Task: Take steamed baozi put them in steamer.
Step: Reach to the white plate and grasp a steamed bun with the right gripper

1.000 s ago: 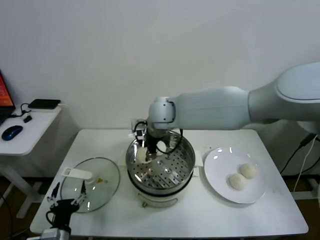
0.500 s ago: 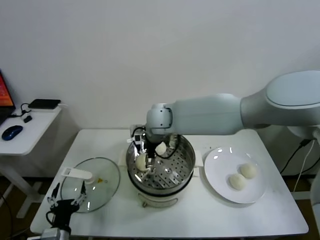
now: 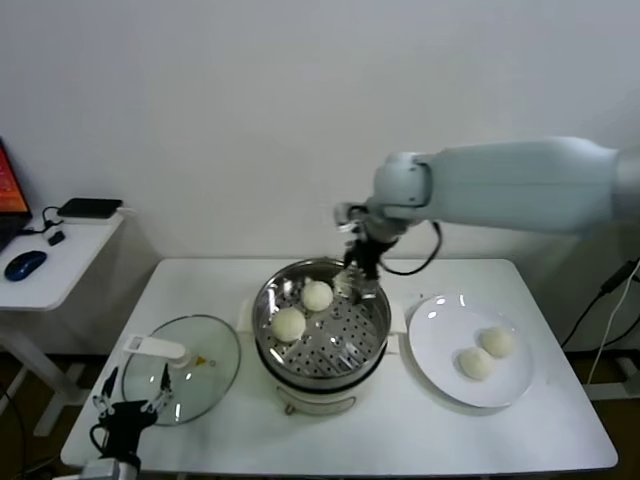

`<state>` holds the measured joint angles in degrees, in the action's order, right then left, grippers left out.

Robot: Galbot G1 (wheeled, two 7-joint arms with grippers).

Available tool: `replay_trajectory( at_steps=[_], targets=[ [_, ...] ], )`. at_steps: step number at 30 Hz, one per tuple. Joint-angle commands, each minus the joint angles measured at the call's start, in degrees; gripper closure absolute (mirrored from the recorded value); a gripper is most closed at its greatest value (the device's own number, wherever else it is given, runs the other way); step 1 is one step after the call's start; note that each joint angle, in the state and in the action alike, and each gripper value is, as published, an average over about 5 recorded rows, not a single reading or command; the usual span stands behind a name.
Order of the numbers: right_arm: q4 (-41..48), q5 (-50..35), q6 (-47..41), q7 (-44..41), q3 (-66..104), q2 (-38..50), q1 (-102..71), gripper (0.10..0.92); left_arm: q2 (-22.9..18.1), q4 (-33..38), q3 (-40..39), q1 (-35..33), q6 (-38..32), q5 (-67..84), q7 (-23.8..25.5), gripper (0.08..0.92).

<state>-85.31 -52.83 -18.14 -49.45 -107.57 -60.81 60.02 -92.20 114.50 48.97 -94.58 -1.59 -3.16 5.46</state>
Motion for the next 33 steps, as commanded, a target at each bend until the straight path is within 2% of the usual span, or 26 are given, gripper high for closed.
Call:
replay_trajectory(
  at_steps=[1, 7, 15, 33],
  targets=[
    [-1.6, 13.2, 11.4, -8.7, -12.6, 16.5, 5.3, 0.203, -2.4, -0.1, -0.2, -0.1, -0.2, -0.8, 0.0, 0.177],
    [2.2, 20.7, 10.8, -4.0, -10.5, 22.9, -4.6, 0.203, -2.6, -0.5, -0.1, -0.3, -0.3, -1.1, 0.0, 0.177],
    [0.9, 23.8, 7.1, 1.7, -9.2, 26.9, -10.9, 0.203, -2.6, -1.1, -0.1, -0.2, -0.4, -1.4, -0.1, 0.177],
    [7.3, 28.6, 2.3, 8.5, 7.6, 24.9, -31.9, 0.203, -2.3, -1.5, -0.1, -0.4, -0.6, -1.6, -0.3, 0.177]
  ],
)
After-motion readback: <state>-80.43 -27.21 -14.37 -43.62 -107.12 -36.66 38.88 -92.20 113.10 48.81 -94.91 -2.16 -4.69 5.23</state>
